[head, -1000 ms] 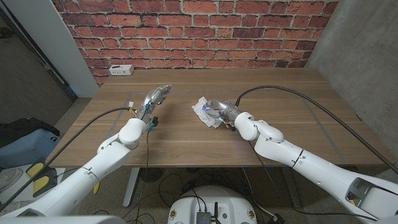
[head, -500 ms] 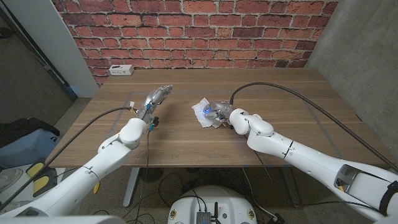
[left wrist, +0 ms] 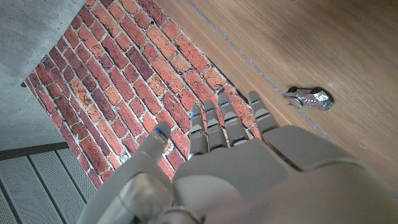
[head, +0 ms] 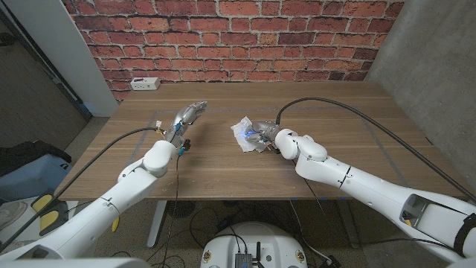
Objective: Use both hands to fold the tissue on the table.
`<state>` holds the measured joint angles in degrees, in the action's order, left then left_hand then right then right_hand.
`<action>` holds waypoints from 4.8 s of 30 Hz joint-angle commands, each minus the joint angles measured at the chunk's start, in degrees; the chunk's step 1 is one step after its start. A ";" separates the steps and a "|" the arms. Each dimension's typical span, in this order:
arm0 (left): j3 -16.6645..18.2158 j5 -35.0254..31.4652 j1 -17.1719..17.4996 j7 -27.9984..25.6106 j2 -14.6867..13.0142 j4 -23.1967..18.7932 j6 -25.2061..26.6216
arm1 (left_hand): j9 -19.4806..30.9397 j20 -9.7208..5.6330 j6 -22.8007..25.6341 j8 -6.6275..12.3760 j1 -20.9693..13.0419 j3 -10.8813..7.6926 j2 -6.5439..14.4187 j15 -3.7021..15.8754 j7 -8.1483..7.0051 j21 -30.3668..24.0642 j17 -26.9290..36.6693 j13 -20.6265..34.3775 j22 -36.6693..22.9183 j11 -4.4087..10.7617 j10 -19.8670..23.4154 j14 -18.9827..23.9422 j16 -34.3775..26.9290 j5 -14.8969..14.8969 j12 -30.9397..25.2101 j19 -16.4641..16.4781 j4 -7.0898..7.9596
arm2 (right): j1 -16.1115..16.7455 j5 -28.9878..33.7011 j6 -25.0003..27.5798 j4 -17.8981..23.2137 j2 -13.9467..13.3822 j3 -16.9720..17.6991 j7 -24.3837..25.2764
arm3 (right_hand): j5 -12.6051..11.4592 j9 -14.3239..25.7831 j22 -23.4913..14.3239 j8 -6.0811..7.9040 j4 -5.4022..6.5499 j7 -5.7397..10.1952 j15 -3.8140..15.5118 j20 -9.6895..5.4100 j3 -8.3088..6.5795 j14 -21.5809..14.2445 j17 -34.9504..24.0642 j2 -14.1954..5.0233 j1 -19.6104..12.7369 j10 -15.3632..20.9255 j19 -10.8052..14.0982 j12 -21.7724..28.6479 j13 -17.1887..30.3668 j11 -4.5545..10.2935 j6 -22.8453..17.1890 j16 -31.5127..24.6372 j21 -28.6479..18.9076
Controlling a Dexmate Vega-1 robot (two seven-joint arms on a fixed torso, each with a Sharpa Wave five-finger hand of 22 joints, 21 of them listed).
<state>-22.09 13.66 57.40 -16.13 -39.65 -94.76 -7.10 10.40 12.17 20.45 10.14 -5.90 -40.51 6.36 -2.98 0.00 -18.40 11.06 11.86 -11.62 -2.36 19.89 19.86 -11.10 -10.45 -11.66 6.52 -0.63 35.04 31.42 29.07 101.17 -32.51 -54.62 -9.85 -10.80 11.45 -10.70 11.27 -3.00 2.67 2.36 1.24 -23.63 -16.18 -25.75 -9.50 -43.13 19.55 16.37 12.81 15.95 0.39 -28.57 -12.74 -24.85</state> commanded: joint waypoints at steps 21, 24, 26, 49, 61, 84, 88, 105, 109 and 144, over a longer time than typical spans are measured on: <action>0.53 -0.97 2.49 -1.07 -1.36 -2.61 0.20 | 0.14 0.10 -0.30 0.36 0.53 -0.36 0.34 0.29 0.07 0.26 0.03 0.35 -0.10 0.17 -0.24 -0.34 -0.14 0.10 -0.15 -0.61 -0.11 | -5.14 -1.07 -6.08 -9.81 5.81 -1.72 6.80 | 0.15 0.08 -0.04 -0.52 -0.20 0.54 2.91 -0.49 0.95 1.77 0.35 -0.48 1.20 -1.45 -0.87 -0.92 -0.52 0.38 2.00 0.11 0.60; 0.60 -1.11 2.71 -1.19 -1.43 -2.83 0.18 | 0.14 0.10 -0.31 0.38 0.54 -0.36 0.31 0.31 0.08 0.28 0.03 0.35 -0.11 0.22 -0.26 -0.31 -0.16 0.11 -0.16 -0.63 -0.12 | -5.90 -1.23 -5.49 -10.97 6.33 -2.20 6.03 | 0.16 0.07 -0.03 -0.52 -0.04 0.46 2.88 -0.55 1.11 1.96 0.37 -0.55 1.48 -1.46 -0.99 -0.93 -0.58 0.70 2.16 0.11 0.68; 0.63 -1.14 2.81 -1.22 -1.45 -2.95 0.21 | 0.14 0.10 -0.31 0.39 0.52 -0.36 0.29 0.31 0.07 0.30 0.02 0.36 -0.11 0.18 -0.25 -0.32 -0.16 0.11 -0.18 -0.67 -0.15 | -6.27 -1.50 -5.06 -11.82 6.73 -2.41 5.77 | 0.16 0.07 -0.03 -0.55 0.03 0.29 2.79 -0.56 1.20 2.06 0.40 -0.53 1.63 -1.32 -1.12 -0.88 -0.61 0.31 2.33 0.11 0.75; -0.30 -2.29 1.44 0.26 -2.38 -3.57 2.64 | 0.13 0.11 -0.19 0.58 0.59 -0.34 0.21 0.32 0.16 0.47 0.03 0.37 -0.12 0.27 -0.14 -0.30 -0.26 0.13 -0.37 -0.88 -0.21 | -8.62 -4.77 -1.01 -12.57 6.07 -4.61 0.50 | 0.01 0.04 -0.02 -0.29 0.21 -0.25 1.56 0.07 1.63 1.40 1.03 -0.69 2.49 -0.51 -0.80 -0.61 -1.03 -1.74 2.60 -0.31 0.82; -2.40 -7.27 -1.49 1.48 -5.24 -5.82 8.54 | 0.13 0.10 3.42 1.72 0.32 -0.51 0.27 0.73 1.72 0.72 -0.09 0.35 -0.15 0.67 2.13 0.01 -0.43 0.03 -1.32 -1.18 -0.67 | -4.63 -6.03 -2.15 -7.27 3.91 -1.44 7.17 | -0.12 0.00 -0.01 -0.79 0.03 0.27 1.71 0.15 1.83 2.74 1.48 -0.62 2.82 -3.86 -1.13 -1.77 -1.35 -0.84 4.68 0.04 1.13; -13.92 -26.57 -12.65 14.05 -10.21 -10.42 21.27 | -0.03 -2.65 10.51 1.68 -8.27 -3.73 3.79 4.29 0.35 2.74 -0.46 -0.31 0.03 3.59 3.20 -3.63 0.32 -1.99 -0.87 -4.94 -7.17 | 4.02 -4.73 6.15 2.38 1.42 3.59 17.04 | 0.03 -0.05 -0.01 -0.29 -1.26 0.44 1.55 1.45 2.90 2.68 2.74 0.29 3.13 -4.47 -1.35 -1.03 -1.85 -0.54 6.71 -0.19 1.64; -15.45 -28.50 -13.97 16.40 -9.99 -10.31 21.58 | -0.03 -2.86 9.71 1.14 -8.33 -3.27 3.57 4.62 0.25 2.97 -0.37 -0.34 0.03 3.41 2.52 -4.41 0.38 -1.85 -0.57 -5.46 -7.04 | 5.03 -4.38 9.41 3.81 1.18 3.69 17.61 | 0.08 -0.06 -0.02 -0.11 -1.27 0.29 1.45 1.61 3.13 2.18 2.86 0.34 3.37 -3.62 -1.29 -0.69 -1.91 -0.96 6.35 -0.46 1.68; -20.80 -36.03 -18.12 25.35 -8.45 -10.18 23.28 | -0.16 -3.95 1.35 -0.46 -8.25 -0.26 2.41 4.97 -3.34 4.49 -0.33 -0.73 -0.11 4.74 -4.73 -11.32 0.96 -1.02 1.02 -9.25 -5.43 | 6.45 -2.63 21.60 8.36 -0.61 1.20 17.64 | 0.78 -0.14 0.03 1.12 -0.60 -0.88 1.84 2.72 5.96 -2.97 2.52 2.06 6.92 1.94 -1.08 1.46 -1.43 -2.24 2.34 -3.34 2.20; -21.89 -37.42 -18.91 27.55 -7.92 -10.14 24.24 | -0.24 -4.74 -0.66 -0.52 -7.16 1.34 1.18 5.77 -3.68 5.00 -0.67 -0.90 -0.10 5.02 -6.42 -14.85 1.49 -0.48 1.09 -10.57 -5.32 | 6.35 -2.56 24.72 9.22 -0.64 0.34 17.30 | 0.81 -0.16 0.04 1.15 -0.62 -0.88 1.78 3.20 6.47 -2.71 2.39 2.64 7.41 1.87 -1.42 1.45 -1.30 -2.42 2.02 -3.36 2.43; -24.48 -41.00 -21.90 32.45 -4.91 -6.83 25.13 | -0.36 -5.00 -7.79 -0.42 -5.27 4.36 0.79 5.89 -5.40 6.21 -1.36 -1.18 -0.19 5.71 -11.45 -21.82 1.27 0.11 0.96 -14.86 -5.09 | 1.00 -5.31 40.15 14.56 -5.35 -9.55 16.21 | -0.58 0.55 -0.02 4.51 -3.87 -3.04 2.21 4.29 8.63 -3.57 2.20 6.15 6.46 3.11 -0.38 1.94 -0.19 -1.90 -8.88 -4.24 3.08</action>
<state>-46.19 -27.16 36.34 15.46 -45.29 -102.67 18.21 9.86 7.37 12.97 9.70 -11.70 -36.54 7.04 1.93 -5.41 -12.41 9.60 10.66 -11.60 3.36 8.83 -1.42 -9.48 -10.33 -10.77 -7.72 -5.84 38.69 27.69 65.94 114.58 -36.20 -60.64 7.95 -10.93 11.72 -10.67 15.36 -6.28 -0.40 2.41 5.34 -14.87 -18.89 -23.48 -3.46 -35.76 22.13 15.56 14.42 15.59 -1.73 -36.55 -16.63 -21.73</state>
